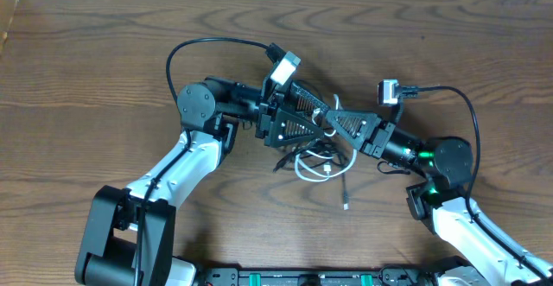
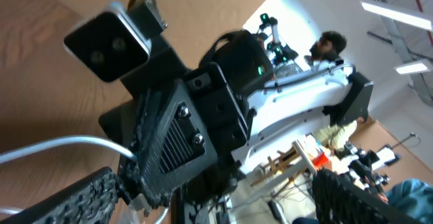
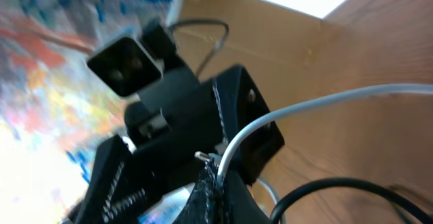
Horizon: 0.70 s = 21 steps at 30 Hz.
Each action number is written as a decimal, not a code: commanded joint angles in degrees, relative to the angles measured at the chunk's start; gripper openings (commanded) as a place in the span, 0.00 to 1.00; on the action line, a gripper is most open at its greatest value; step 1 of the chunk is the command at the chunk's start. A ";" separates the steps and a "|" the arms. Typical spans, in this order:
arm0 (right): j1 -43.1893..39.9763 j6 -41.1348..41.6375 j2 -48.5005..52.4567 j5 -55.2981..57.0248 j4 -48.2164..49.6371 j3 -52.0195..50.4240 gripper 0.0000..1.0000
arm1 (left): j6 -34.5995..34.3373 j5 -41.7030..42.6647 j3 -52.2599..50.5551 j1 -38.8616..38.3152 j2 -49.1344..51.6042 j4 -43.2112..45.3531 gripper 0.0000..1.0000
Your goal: Untangle cables
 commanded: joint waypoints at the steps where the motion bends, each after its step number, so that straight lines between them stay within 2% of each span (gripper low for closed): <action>1: -1.53 -14.34 0.39 -4.85 -7.78 0.17 0.01 | 9.79 -0.66 1.51 -0.13 -0.52 -3.58 0.89; 3: -3.61 -20.46 0.39 -4.55 -14.47 0.17 0.01 | 14.45 -0.66 1.51 0.09 0.61 -9.14 0.89; 7: -7.85 -27.65 0.39 -0.37 -26.43 0.17 0.02 | 18.86 -0.66 1.51 2.21 3.39 -15.19 0.89; 13: -16.20 -35.87 0.39 3.80 -35.56 0.17 0.02 | 18.82 -0.66 1.51 6.38 8.70 -19.08 0.90; 15: -19.91 -36.72 0.39 3.82 -37.46 0.17 0.01 | 18.82 -1.03 1.51 7.04 10.47 -24.28 0.89; 16: -22.03 -37.77 0.39 3.78 -39.08 0.17 0.03 | 18.82 -2.93 1.44 7.02 10.80 -28.37 0.89; 18: -24.11 -40.35 0.39 4.07 -41.83 0.17 0.17 | 18.82 -5.66 1.44 7.02 10.78 -31.82 0.90; 20: -26.18 -43.32 0.39 5.18 -46.01 0.17 0.22 | 18.80 -7.43 1.44 7.02 10.78 -34.07 0.90; 21: -27.36 -45.05 0.39 5.42 -48.26 0.17 0.28 | 18.73 -8.46 1.44 7.02 10.75 -35.87 0.90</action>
